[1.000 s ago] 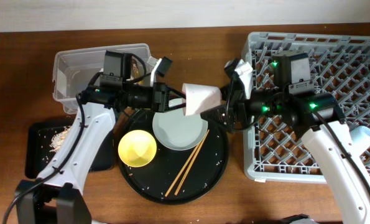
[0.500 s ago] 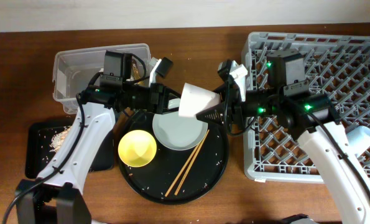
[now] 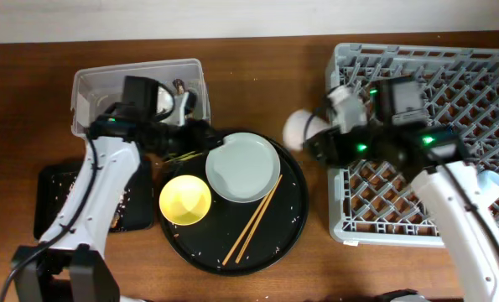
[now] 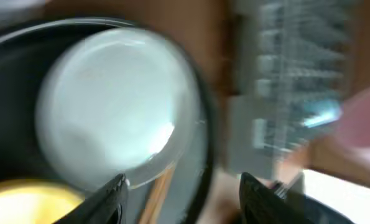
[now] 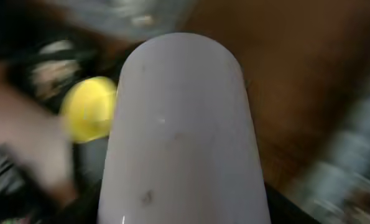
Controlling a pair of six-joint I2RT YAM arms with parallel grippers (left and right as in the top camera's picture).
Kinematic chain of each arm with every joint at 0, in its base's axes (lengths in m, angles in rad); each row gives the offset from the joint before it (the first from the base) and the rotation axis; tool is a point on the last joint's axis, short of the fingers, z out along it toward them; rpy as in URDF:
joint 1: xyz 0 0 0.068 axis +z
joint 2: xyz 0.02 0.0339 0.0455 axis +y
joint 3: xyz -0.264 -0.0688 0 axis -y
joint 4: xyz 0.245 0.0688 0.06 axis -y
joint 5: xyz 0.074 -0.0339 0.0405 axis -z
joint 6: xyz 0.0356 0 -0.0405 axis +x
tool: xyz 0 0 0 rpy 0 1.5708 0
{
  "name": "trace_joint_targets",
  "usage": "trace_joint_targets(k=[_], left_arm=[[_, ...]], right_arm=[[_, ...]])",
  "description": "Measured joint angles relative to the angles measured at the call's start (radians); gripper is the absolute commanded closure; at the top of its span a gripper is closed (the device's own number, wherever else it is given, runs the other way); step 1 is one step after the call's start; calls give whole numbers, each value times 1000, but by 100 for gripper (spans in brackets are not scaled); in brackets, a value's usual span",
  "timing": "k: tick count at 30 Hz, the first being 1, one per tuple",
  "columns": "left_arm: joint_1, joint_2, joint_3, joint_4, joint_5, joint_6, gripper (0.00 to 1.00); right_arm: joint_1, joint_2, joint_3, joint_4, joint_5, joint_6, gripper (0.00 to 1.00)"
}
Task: Sort waste into correct bins and load items into the dishwasher rack
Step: 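Place the pink cup in the dish rack with the right gripper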
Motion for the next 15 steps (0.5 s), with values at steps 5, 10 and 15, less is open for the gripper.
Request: trace_joint_targets(k=[5, 10, 15], left_arm=[[64, -111, 0, -113, -236, 40, 43], [64, -165, 0, -117, -306, 49, 43], [64, -165, 0, -120, -315, 49, 42]], right_arm=[[-354, 2, 130, -98, 224, 102, 55], [-616, 107, 268, -141, 321, 161, 55], [-722, 272, 318, -142, 425, 194, 55]])
